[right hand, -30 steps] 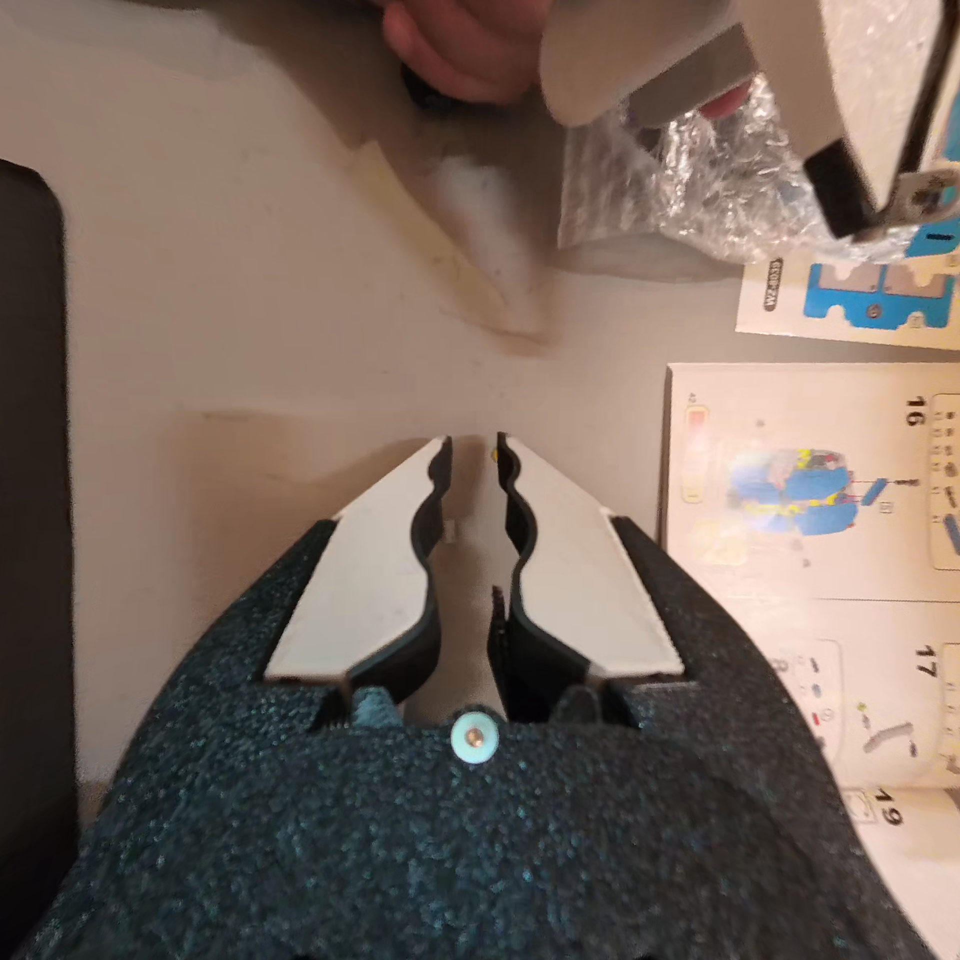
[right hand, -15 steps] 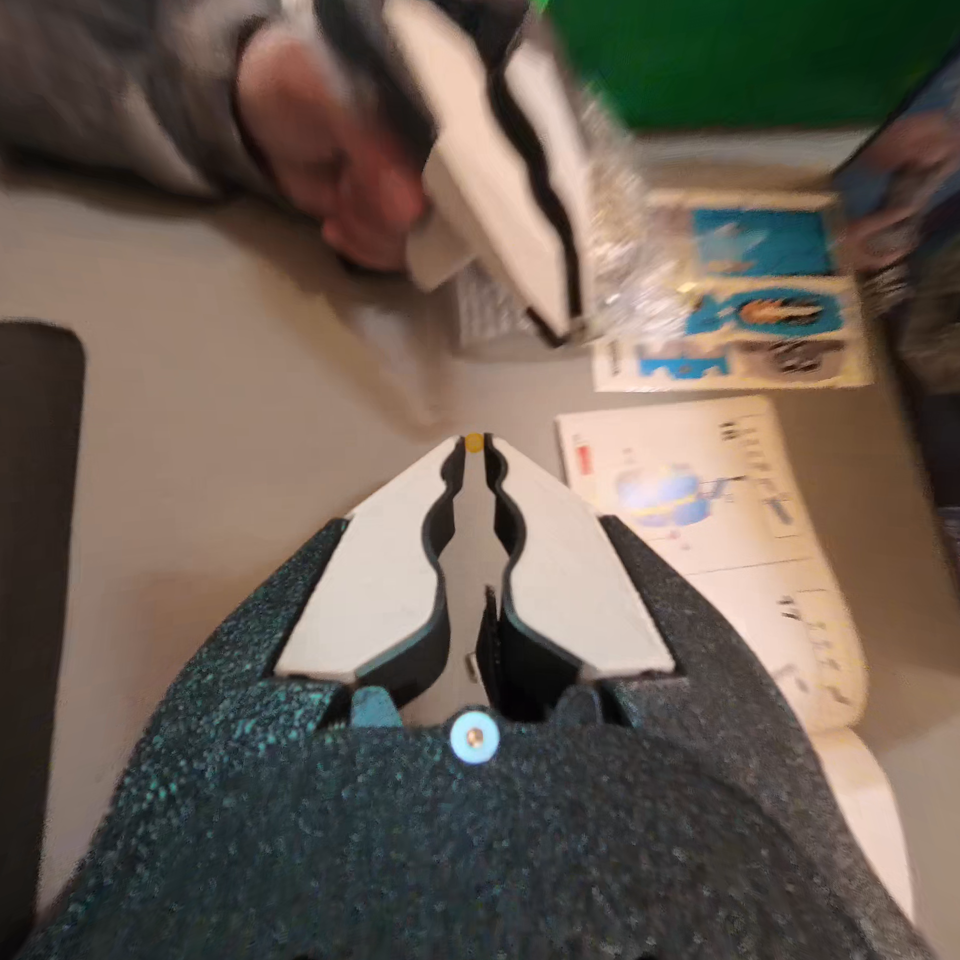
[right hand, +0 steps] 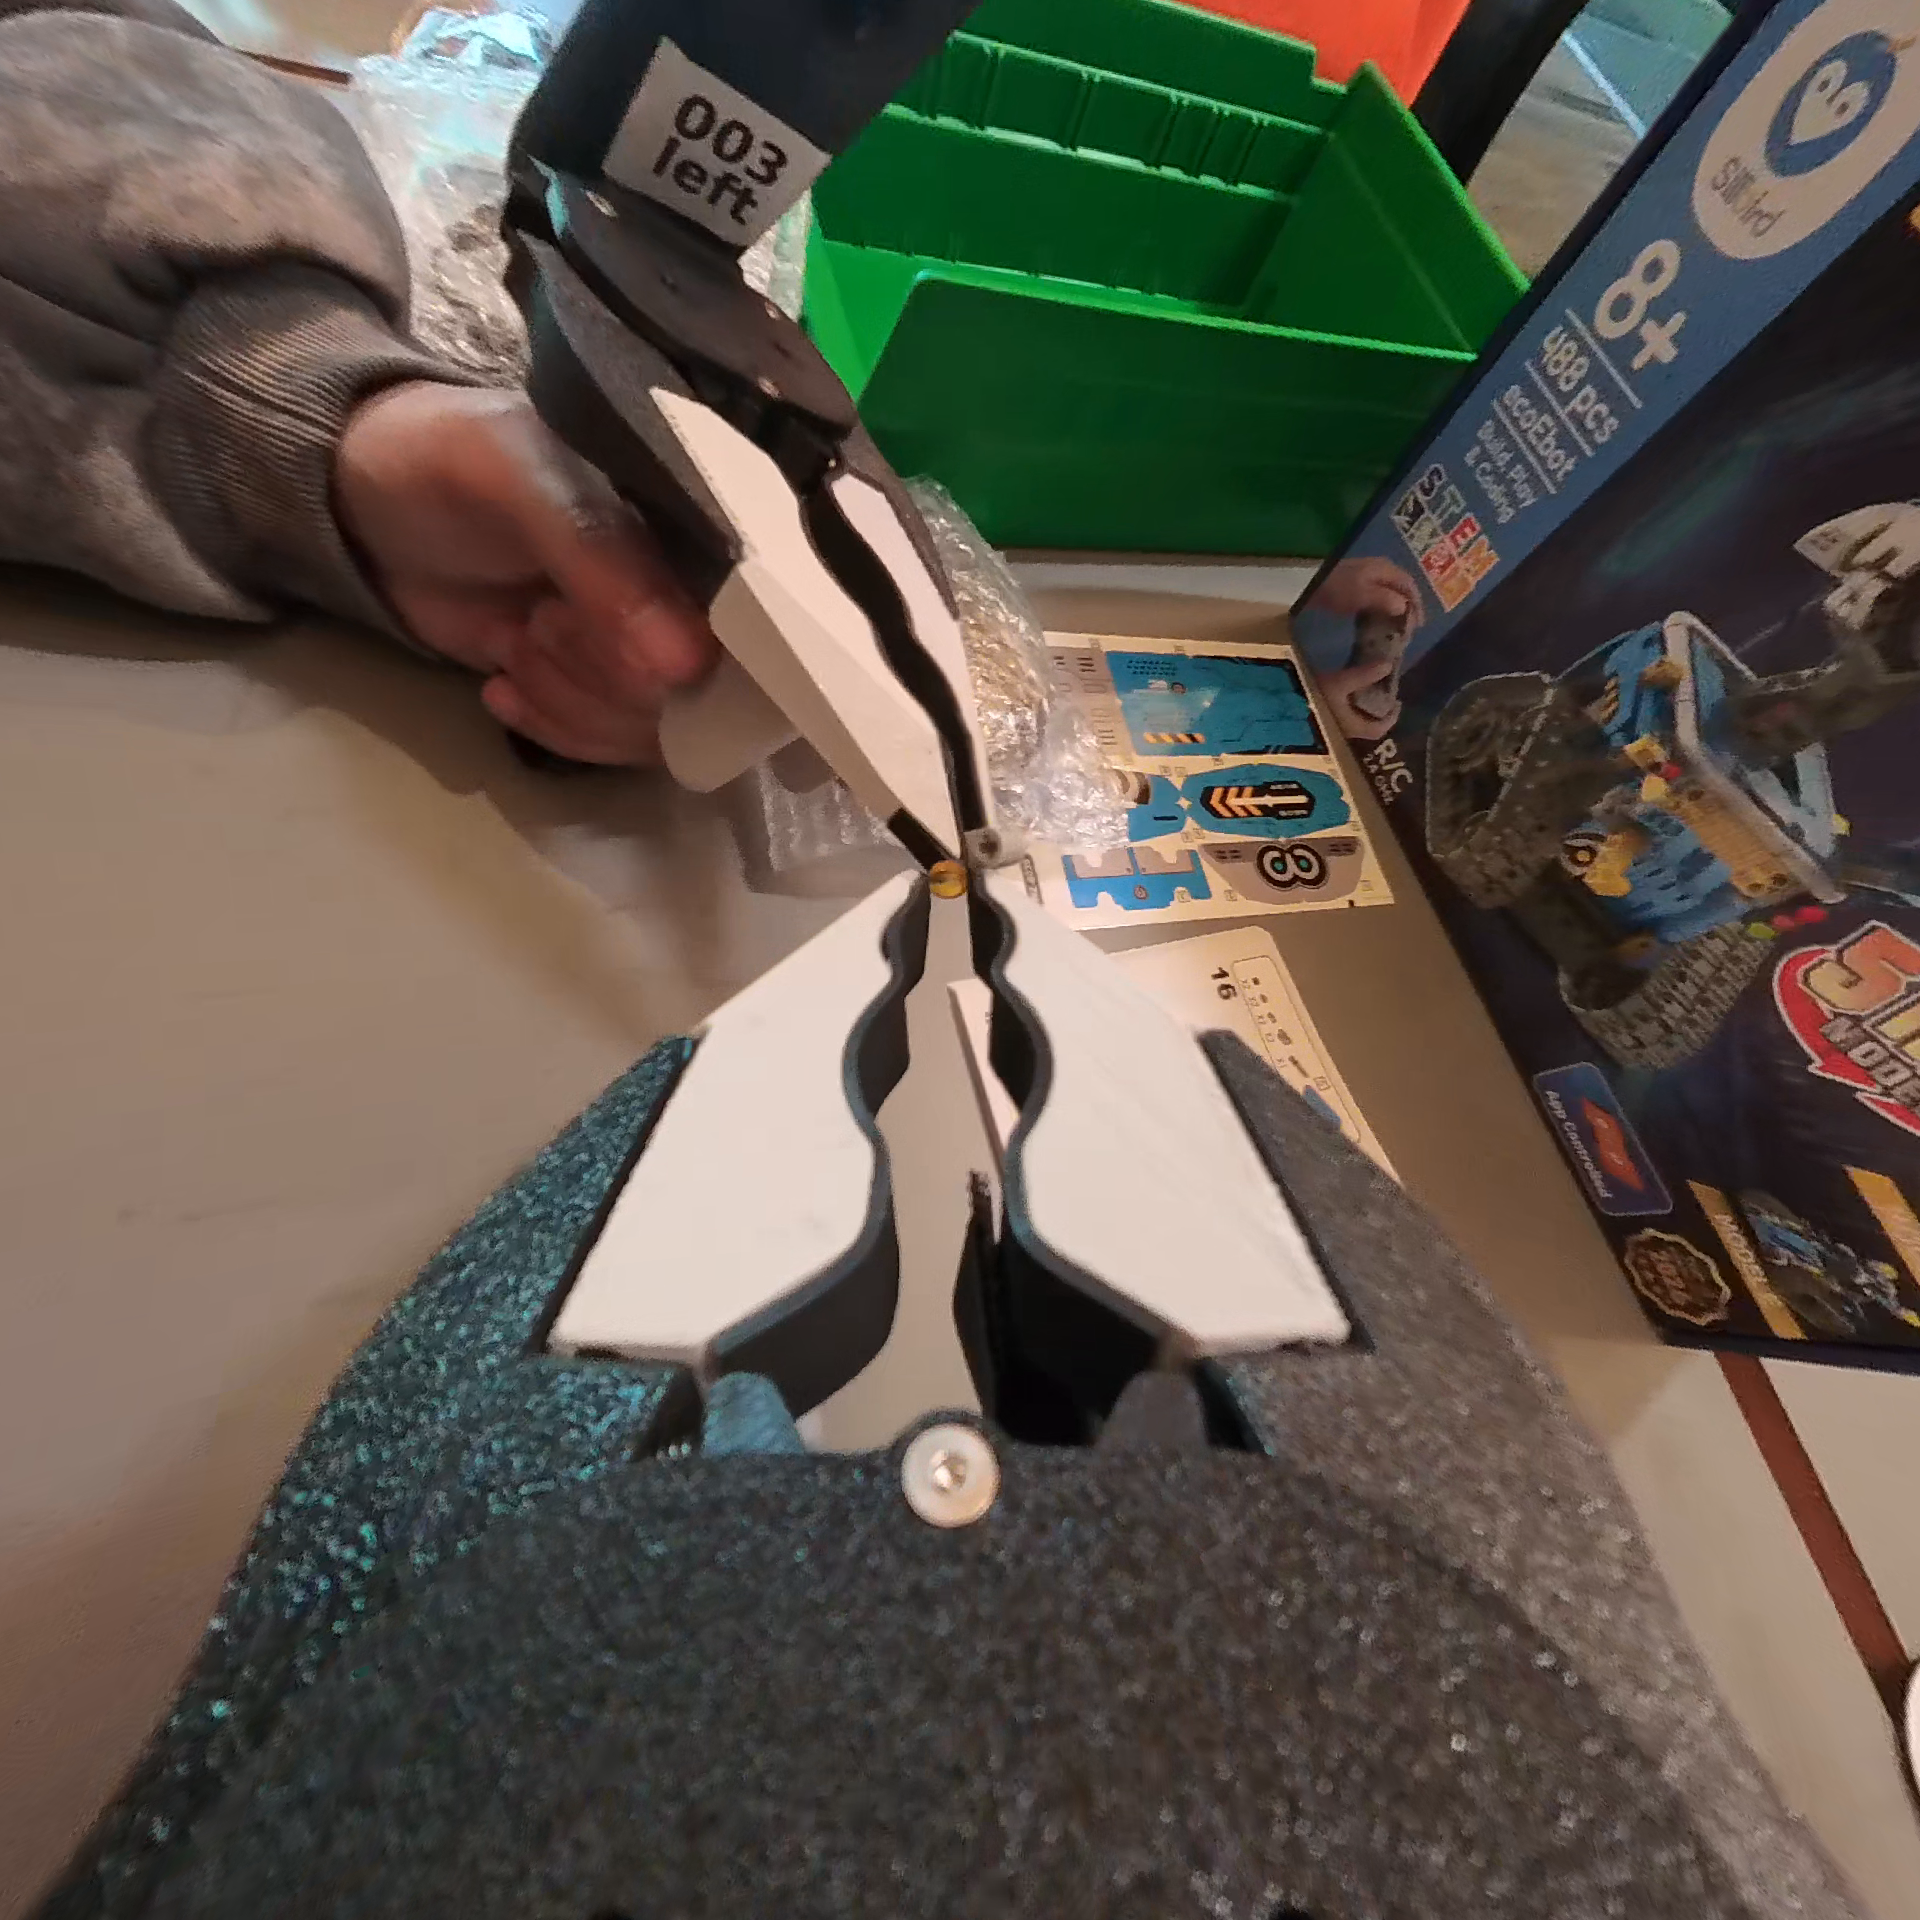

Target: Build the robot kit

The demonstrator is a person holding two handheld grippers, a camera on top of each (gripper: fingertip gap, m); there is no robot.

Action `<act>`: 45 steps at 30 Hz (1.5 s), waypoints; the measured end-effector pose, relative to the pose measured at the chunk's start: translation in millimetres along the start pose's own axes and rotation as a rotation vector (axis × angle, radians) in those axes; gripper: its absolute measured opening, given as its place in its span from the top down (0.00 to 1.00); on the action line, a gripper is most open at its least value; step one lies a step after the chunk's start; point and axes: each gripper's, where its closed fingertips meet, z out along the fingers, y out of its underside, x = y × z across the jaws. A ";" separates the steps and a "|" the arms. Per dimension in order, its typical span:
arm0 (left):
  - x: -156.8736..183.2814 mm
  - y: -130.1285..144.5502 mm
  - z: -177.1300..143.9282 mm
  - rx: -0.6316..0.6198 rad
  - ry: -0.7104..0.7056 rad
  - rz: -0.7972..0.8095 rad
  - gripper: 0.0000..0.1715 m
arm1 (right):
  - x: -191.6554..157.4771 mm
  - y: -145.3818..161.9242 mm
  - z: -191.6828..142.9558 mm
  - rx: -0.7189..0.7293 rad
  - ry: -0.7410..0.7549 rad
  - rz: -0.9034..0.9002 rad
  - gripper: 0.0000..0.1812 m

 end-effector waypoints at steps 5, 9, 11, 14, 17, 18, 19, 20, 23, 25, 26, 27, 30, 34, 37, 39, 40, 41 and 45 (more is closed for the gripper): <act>2.6 -4.1 -1.1 0.045 -0.036 0.031 0.96 | 1.1 5.0 7.3 -0.017 -0.014 0.126 0.96; 6.9 -0.9 1.3 0.028 -0.084 0.129 0.96 | -1.9 7.2 8.5 -0.008 -0.048 0.181 0.96; 6.1 -1.4 1.0 0.030 -0.078 0.113 0.96 | -4.4 9.6 6.9 -0.010 -0.086 0.210 0.96; 2.6 -4.6 -2.2 0.040 -0.076 0.098 0.96 | -5.4 22.1 2.0 -0.060 -0.121 0.208 0.96; 4.5 -0.9 -0.3 0.014 -0.060 0.103 0.96 | -6.9 27.9 -10.5 -0.057 -0.180 0.223 0.96; 7.5 1.6 1.7 -0.001 -0.048 0.115 0.96 | -6.8 26.5 -15.7 -0.037 -0.197 0.231 0.96; 10.6 3.7 3.2 -0.013 -0.038 0.131 0.96 | -7.4 24.0 -20.6 -0.012 -0.217 0.237 0.96; 13.3 5.2 4.2 -0.021 -0.031 0.146 0.96 | -8.5 23.9 -24.6 -0.004 -0.235 0.238 0.96; 16.3 6.5 4.7 -0.026 -0.019 0.159 0.96 | -12.2 62.0 -26.2 -0.199 -0.280 0.225 0.96; 15.8 6.7 4.7 -0.028 -0.017 0.150 0.96 | -9.1 96.1 -21.7 -0.332 -0.263 0.174 0.96; 16.0 6.7 4.8 -0.028 -0.016 0.150 0.96 | -12.3 106.7 -20.1 -0.368 -0.283 0.162 0.96; 16.4 7.0 4.9 -0.030 -0.013 0.152 0.96 | -15.6 113.7 -19.0 -0.395 -0.300 0.157 0.96; 17.5 7.9 5.2 -0.034 -0.010 0.159 0.96 | -20.4 126.6 -17.7 -0.450 -0.306 0.102 0.96; 18.3 8.9 5.8 -0.040 -0.008 0.163 0.96 | -21.6 133.2 -16.5 -0.465 -0.307 0.088 0.96; 17.9 8.6 5.6 -0.038 -0.009 0.159 0.96 | -21.0 134.3 -17.1 -0.461 -0.311 0.102 0.95; 17.5 8.6 5.5 -0.038 -0.010 0.157 0.96 | -20.7 134.7 -17.7 -0.465 -0.313 0.101 0.95; 17.4 8.5 5.5 -0.038 -0.010 0.156 0.96 | -20.6 134.9 -18.0 -0.469 -0.312 0.094 0.94; 17.4 8.6 5.5 -0.039 -0.010 0.156 0.96 | -20.5 135.3 -18.7 -0.477 -0.313 0.086 0.93; 16.9 8.5 5.6 -0.039 -0.011 0.154 0.96 | -20.6 134.8 -20.5 -0.518 -0.328 0.050 0.92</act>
